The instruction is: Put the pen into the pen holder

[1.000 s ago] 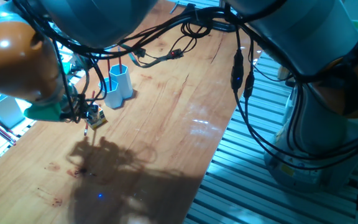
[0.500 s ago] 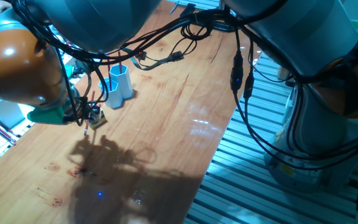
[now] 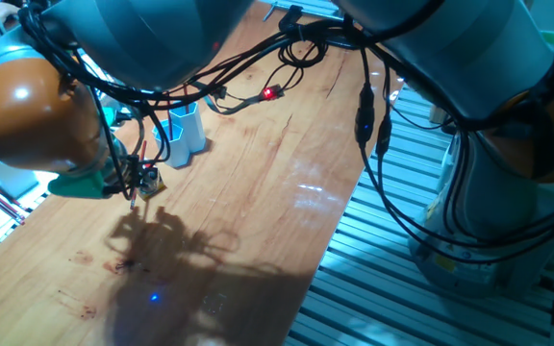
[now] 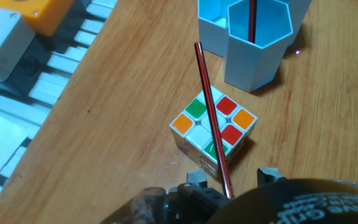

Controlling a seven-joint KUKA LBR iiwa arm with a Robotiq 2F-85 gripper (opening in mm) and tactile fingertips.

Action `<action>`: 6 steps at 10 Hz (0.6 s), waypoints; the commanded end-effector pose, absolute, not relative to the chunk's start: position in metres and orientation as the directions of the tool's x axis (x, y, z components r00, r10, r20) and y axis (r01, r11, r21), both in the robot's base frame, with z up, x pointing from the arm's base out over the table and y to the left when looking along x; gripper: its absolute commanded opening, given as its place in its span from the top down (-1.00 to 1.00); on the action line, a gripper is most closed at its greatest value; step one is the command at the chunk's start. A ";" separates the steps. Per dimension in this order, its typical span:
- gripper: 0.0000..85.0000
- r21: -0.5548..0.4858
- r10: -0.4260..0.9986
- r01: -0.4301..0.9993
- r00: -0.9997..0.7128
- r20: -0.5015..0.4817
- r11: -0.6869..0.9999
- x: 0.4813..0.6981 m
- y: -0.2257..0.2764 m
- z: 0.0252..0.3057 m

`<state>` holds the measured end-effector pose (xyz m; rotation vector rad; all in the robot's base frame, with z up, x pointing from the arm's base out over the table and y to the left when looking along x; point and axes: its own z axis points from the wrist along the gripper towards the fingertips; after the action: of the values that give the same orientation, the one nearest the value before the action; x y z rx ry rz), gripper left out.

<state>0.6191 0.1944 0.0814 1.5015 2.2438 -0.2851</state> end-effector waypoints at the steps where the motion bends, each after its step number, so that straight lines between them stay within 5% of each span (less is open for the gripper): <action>1: -0.07 0.063 0.828 0.916 -0.326 -0.456 0.395 0.619 0.194 0.080; 6: -0.06 0.062 0.823 0.913 -0.331 -0.462 0.402 0.619 0.191 0.074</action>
<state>0.6187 0.1907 0.0741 1.4868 2.2424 -0.2904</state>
